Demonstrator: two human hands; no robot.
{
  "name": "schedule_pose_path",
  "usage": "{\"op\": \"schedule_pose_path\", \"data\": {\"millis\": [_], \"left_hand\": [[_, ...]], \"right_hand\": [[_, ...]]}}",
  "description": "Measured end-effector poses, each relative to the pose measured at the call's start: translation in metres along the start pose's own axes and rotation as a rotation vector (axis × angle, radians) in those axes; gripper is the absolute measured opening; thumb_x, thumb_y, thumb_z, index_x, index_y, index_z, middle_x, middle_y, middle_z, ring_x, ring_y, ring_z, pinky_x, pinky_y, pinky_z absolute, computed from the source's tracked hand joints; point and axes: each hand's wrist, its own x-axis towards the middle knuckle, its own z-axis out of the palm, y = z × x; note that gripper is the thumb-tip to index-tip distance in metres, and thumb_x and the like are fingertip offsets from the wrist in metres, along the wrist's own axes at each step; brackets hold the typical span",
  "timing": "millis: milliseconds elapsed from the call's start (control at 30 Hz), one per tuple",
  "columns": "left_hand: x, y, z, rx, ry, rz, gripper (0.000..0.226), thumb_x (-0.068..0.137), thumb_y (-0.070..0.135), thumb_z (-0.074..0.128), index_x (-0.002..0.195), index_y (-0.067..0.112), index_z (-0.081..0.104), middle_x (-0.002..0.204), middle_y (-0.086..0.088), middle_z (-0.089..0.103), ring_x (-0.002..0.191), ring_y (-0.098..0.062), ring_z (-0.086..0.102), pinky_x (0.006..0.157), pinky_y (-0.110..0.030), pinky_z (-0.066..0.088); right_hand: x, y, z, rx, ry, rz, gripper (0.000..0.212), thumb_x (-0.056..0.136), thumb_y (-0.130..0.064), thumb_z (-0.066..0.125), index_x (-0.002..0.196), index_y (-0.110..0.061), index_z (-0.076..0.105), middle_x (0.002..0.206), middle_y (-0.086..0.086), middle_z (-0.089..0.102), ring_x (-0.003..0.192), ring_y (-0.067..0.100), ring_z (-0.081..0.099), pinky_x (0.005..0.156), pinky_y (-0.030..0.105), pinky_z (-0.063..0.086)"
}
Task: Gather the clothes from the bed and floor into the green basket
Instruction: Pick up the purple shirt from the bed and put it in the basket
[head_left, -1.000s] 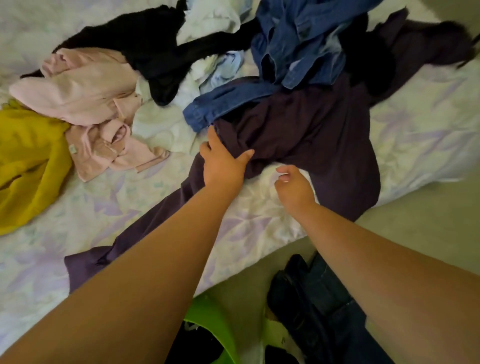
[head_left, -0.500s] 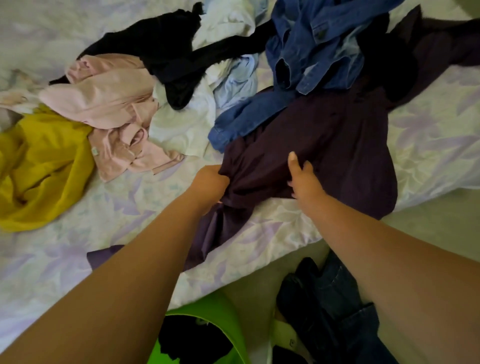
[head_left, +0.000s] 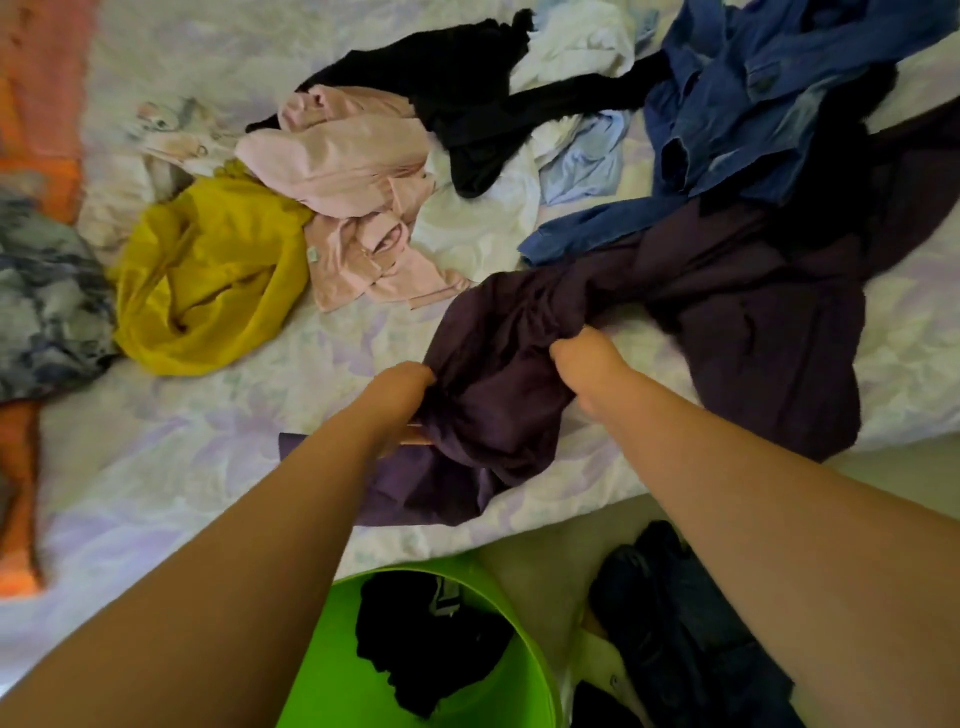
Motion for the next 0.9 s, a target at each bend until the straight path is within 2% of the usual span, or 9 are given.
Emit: {"op": "schedule_pose_path", "data": {"millis": [67, 167, 267, 400, 500, 600, 700, 800, 900], "left_hand": [[-0.005, -0.009, -0.017, -0.393, -0.184, -0.137, 0.037, 0.095, 0.048, 0.048, 0.119, 0.020, 0.045, 0.118, -0.019, 0.054, 0.094, -0.036, 0.063, 0.074, -0.051, 0.055], [-0.008, -0.019, -0.029, -0.506, -0.356, -0.201, 0.068, 0.080, 0.071, 0.052, 0.125, 0.020, 0.047, 0.128, -0.020, 0.054, 0.114, -0.042, 0.058, 0.080, -0.061, 0.052], [-0.013, -0.036, -0.035, -0.438, -0.262, -0.161, 0.045, 0.090, 0.048, 0.059, 0.109, 0.008, 0.065, 0.111, -0.015, 0.067, 0.099, -0.031, 0.065, 0.083, -0.050, 0.053], [-0.010, -0.063, -0.052, -0.338, 0.047, -0.036, 0.034, 0.096, 0.012, 0.051, 0.128, 0.002, 0.057, 0.098, -0.015, 0.064, 0.085, -0.029, 0.063, 0.071, -0.038, 0.053], [-0.010, -0.071, -0.067, -0.393, 0.196, 0.047, 0.030, 0.094, 0.002, 0.045, 0.121, 0.003, 0.060, 0.104, -0.019, 0.064, 0.089, -0.033, 0.062, 0.079, -0.037, 0.052], [-0.010, -0.076, -0.091, -0.509, 0.261, 0.076, 0.026, 0.092, 0.001, 0.044, 0.109, 0.008, 0.061, 0.091, -0.015, 0.064, 0.080, -0.031, 0.062, 0.081, -0.039, 0.053], [0.009, -0.097, -0.124, -0.589, 0.344, 0.052, 0.021, 0.084, 0.004, 0.053, 0.096, 0.012, 0.068, 0.095, -0.016, 0.068, 0.083, -0.032, 0.066, 0.080, -0.043, 0.056], [0.031, -0.124, -0.151, -0.714, 0.418, -0.022, 0.033, 0.073, 0.006, 0.064, 0.105, 0.016, 0.070, 0.106, -0.015, 0.071, 0.090, -0.038, 0.070, 0.075, -0.055, 0.057], [0.023, -0.135, -0.149, -0.826, 0.505, -0.109, 0.032, 0.088, 0.013, 0.056, 0.120, 0.010, 0.057, 0.107, -0.012, 0.062, 0.097, -0.037, 0.063, 0.086, -0.053, 0.054]], "right_hand": [[-0.024, -0.008, 0.028, -0.118, -0.096, -0.118, 0.034, 0.092, -0.001, 0.045, 0.122, -0.003, 0.061, 0.125, 0.020, 0.061, 0.113, 0.034, 0.056, 0.091, 0.028, 0.043], [-0.065, -0.014, 0.068, -0.309, -0.268, -0.315, 0.028, 0.091, 0.001, 0.043, 0.108, -0.001, 0.066, 0.114, 0.022, 0.066, 0.106, 0.037, 0.058, 0.084, 0.032, 0.043], [-0.089, -0.006, 0.101, -0.410, -0.383, -0.400, 0.023, 0.091, -0.003, 0.045, 0.097, -0.007, 0.067, 0.098, 0.019, 0.068, 0.095, 0.036, 0.060, 0.081, 0.036, 0.046], [-0.101, 0.009, 0.114, -0.448, -0.512, -0.443, 0.017, 0.090, -0.018, 0.059, 0.092, -0.002, 0.065, 0.088, 0.015, 0.065, 0.087, 0.033, 0.061, 0.082, 0.044, 0.050], [-0.103, 0.025, 0.108, -0.240, -0.282, -0.455, 0.033, 0.082, -0.042, 0.070, 0.104, -0.017, 0.068, 0.106, 0.005, 0.062, 0.101, 0.021, 0.060, 0.089, 0.035, 0.049], [-0.084, 0.049, 0.087, -0.581, 0.182, -0.334, 0.078, 0.072, -0.046, 0.078, 0.136, -0.021, 0.042, 0.136, 0.010, 0.040, 0.120, 0.032, 0.046, 0.096, 0.046, 0.046], [-0.065, 0.068, 0.065, -0.857, 0.152, -0.014, 0.123, 0.070, -0.044, 0.081, 0.153, -0.024, -0.009, 0.159, 0.015, -0.003, 0.137, 0.041, 0.028, 0.105, 0.054, 0.039], [-0.047, 0.076, 0.059, -0.955, 0.069, 0.089, 0.134, 0.068, -0.045, 0.082, 0.150, -0.027, -0.022, 0.159, 0.013, -0.020, 0.143, 0.042, 0.018, 0.107, 0.061, 0.034], [-0.035, 0.082, 0.070, -1.024, -0.067, 0.085, 0.141, 0.063, -0.052, 0.083, 0.148, -0.028, -0.028, 0.156, 0.012, -0.028, 0.145, 0.041, 0.009, 0.110, 0.062, 0.029]]}}
